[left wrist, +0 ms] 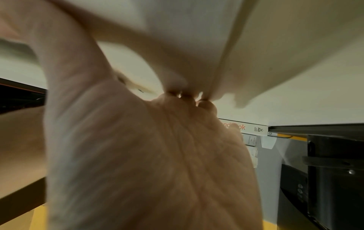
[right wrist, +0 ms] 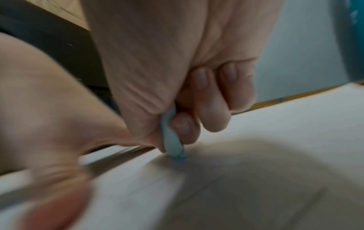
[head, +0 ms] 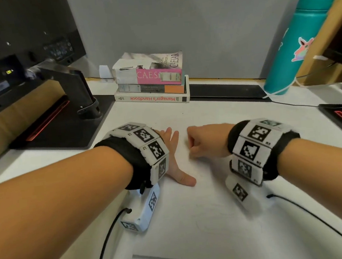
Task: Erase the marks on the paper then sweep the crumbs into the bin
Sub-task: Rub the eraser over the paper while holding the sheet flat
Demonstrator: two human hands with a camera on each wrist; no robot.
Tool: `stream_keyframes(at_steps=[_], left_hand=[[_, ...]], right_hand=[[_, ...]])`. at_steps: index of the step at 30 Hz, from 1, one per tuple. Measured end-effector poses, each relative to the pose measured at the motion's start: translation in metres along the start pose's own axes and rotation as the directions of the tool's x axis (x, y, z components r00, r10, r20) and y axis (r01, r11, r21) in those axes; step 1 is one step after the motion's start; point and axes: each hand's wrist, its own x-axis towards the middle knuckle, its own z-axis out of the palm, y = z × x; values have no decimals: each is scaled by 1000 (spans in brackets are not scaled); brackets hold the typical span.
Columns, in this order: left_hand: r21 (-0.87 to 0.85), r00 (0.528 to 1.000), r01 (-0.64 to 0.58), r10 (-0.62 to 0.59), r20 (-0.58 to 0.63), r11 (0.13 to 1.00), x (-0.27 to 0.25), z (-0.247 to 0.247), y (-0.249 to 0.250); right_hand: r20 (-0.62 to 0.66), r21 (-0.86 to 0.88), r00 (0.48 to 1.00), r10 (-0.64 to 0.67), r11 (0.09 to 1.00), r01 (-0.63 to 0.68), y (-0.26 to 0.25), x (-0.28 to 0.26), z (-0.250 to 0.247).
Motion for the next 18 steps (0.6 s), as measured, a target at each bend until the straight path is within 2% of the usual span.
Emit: stream_keyframes(at_steps=[2,3,6,8,10,12,14,15,17,18], left_hand=[[1,1000,-4,4,-10,1000,-1,0,1],[-2,1000,-2,2,-7,1000,-1,1,1],[-7,1000,4,-4,-3,1000,-1,0,0],[-24,1000,-10,11,2,1000,1,1,-1],[-33,1000,-27,27,13,999,2,1,-2],[-22,999,-23,24,25,999,3,1,-2],[-14,1000,-13,13,25,1000,4,-1,0],[-11,1000,-14,14,24,1000,4,-1,0],[-4,1000,-17,17,22,1000,5,0,0],[0,1000,-18,18,20,1000,5,0,0]], right_hand=[[28,131,998,-51,990,47,-4,-1,7],[26,176,999,-23,984,19,-1,-1,5],[-25,78,997,69,995,-67,5,4,-7],[1,-12,1000,6,1000,-6,-3,4,-2],[41,48,997,-66,997,64,-6,0,7],[23,110,1000,-18,994,15,4,-4,3],[-20,36,997,69,997,-68,14,-4,-5],[-19,-25,997,70,997,-71,12,-4,-4],[6,-52,1000,-11,999,12,5,-4,5],[25,8,999,-40,999,40,4,-5,9]])
